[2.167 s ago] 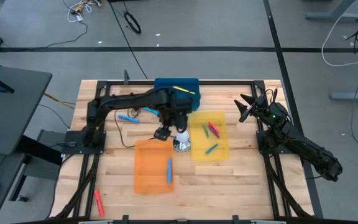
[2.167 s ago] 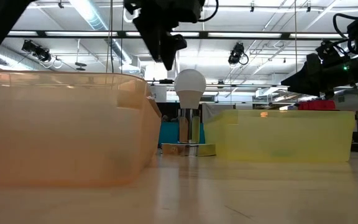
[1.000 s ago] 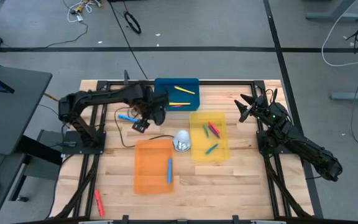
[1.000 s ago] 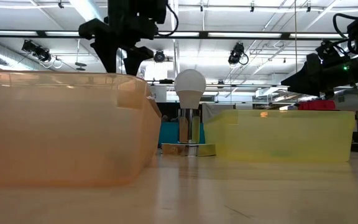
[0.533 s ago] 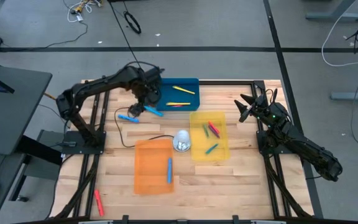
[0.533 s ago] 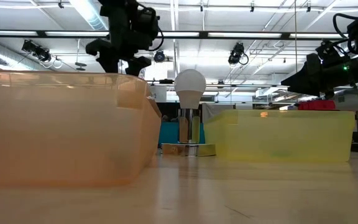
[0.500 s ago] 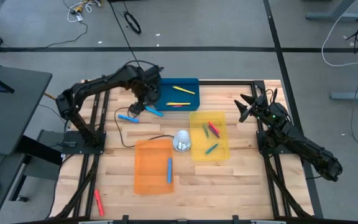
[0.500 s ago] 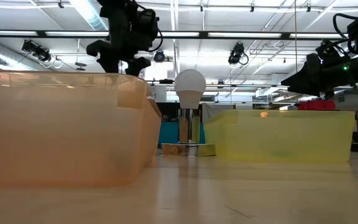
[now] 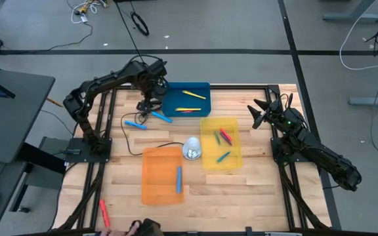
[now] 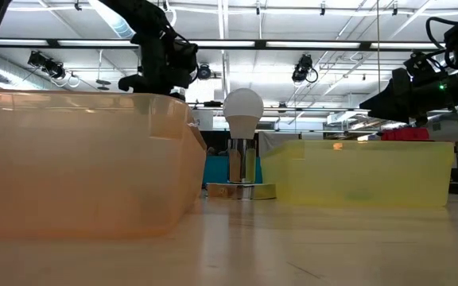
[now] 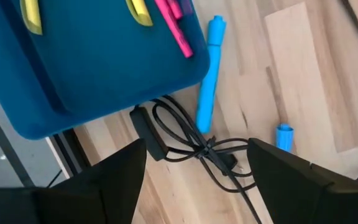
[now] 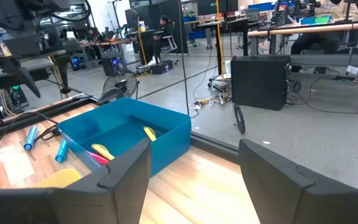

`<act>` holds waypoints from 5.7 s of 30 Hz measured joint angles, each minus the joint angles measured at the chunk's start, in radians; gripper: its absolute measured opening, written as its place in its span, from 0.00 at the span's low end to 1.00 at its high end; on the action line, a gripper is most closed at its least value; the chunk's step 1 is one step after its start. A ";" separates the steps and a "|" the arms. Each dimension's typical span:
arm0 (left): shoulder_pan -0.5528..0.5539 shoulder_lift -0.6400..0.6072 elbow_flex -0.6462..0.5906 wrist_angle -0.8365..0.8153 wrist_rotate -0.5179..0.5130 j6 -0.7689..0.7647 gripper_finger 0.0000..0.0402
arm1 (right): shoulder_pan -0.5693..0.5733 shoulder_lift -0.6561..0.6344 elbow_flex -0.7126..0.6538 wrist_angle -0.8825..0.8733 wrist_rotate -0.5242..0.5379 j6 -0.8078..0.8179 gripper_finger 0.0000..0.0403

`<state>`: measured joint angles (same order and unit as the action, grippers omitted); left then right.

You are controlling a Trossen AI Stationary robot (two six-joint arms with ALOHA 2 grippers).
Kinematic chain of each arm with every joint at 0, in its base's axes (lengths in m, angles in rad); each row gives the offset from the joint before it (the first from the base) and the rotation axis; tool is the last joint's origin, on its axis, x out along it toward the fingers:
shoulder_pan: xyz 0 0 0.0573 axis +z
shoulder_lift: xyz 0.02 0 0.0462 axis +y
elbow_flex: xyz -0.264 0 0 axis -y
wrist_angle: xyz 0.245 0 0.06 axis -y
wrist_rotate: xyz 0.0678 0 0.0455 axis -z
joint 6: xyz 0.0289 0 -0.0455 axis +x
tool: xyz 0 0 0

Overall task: Pick & Place Markers
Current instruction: Put the top blue highlighter pen into the orange bin

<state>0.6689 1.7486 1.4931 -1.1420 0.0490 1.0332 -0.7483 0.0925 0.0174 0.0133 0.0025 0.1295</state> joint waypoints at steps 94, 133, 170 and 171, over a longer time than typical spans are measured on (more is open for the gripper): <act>0.007 -0.024 -0.457 0.358 0.150 -0.056 0.17 | 0.000 0.000 0.000 0.000 0.000 0.000 0.61; -0.261 -0.442 -0.419 0.002 0.115 -0.603 0.17 | 0.000 0.000 0.000 0.000 0.000 0.000 0.61; -0.986 -0.364 -0.388 0.097 -0.103 -2.790 0.17 | 0.000 0.000 0.000 0.000 0.000 0.000 0.61; -1.000 -0.342 -0.370 0.093 -0.120 -2.814 0.17 | 0.000 0.000 0.000 0.000 0.001 0.000 0.61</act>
<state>-0.3309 1.4069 1.1233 -1.0490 -0.0711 -1.7811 -0.7483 0.0925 0.0174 0.0132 0.0032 0.1295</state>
